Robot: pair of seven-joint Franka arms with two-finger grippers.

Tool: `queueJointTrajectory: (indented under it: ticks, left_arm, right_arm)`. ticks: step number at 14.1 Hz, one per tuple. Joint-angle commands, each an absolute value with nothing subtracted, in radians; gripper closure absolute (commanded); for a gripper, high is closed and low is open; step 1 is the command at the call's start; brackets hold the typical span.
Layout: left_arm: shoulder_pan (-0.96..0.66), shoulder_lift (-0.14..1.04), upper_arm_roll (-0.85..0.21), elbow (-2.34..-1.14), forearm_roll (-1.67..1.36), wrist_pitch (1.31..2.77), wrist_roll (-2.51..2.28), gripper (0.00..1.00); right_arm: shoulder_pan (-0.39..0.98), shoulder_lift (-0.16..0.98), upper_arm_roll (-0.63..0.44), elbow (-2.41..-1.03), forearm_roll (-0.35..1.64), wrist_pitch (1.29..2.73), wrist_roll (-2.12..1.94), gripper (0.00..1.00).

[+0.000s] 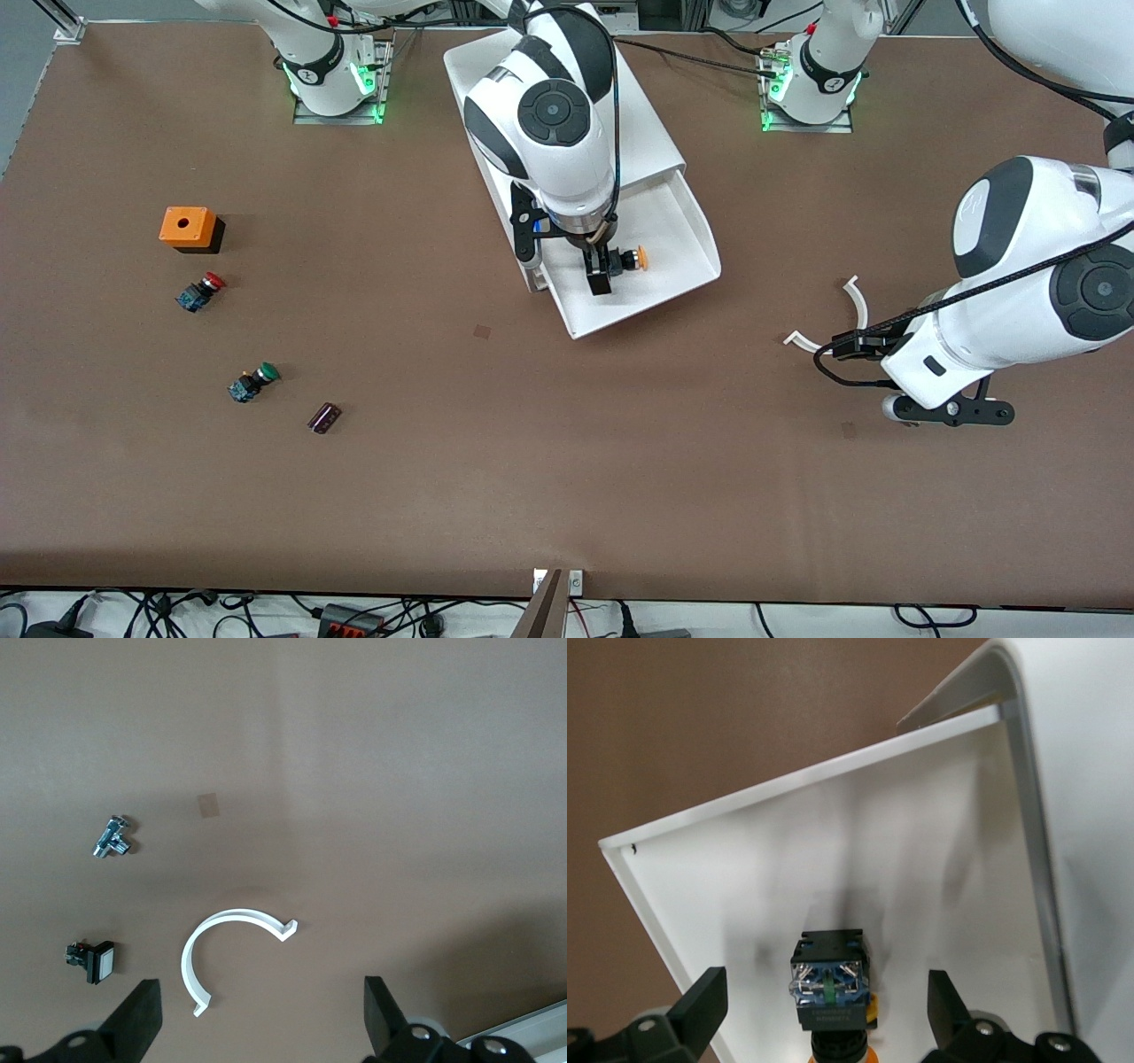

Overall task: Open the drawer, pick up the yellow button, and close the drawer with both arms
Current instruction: 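Lower the right gripper and grasp the orange-capped button in the drawer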

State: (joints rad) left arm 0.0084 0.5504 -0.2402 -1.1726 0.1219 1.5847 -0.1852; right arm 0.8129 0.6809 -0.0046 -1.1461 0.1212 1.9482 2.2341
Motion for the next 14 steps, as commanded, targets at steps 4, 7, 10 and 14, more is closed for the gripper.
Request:
queueJointTrajectory:
  ticks: [4,7,10,14]
  left_arm:
    - [0.012,0.557,-0.244,-1.163,0.110,1.589,-0.190,0.00]
    - [0.012,0.557,-0.245,-1.163,0.110,1.589,-0.190,0.00]
    - [0.012,0.557,-0.244,-1.163,0.110,1.589,-0.190,0.00]
    - [0.011,0.557,-0.245,-1.163,0.110,1.589,-0.190,0.00]
  right_arm:
    - [0.822,0.703,-0.003,-1.111,0.112,1.967,2.279,0.00]
    - [0.830,0.715,-0.003,-1.111,0.113,1.968,2.279,0.00]
    - [0.830,0.721,-0.002,-1.111,0.118,1.967,2.283,0.00]
    - [0.830,0.730,-0.002,-1.111,0.120,1.979,2.283,0.00]
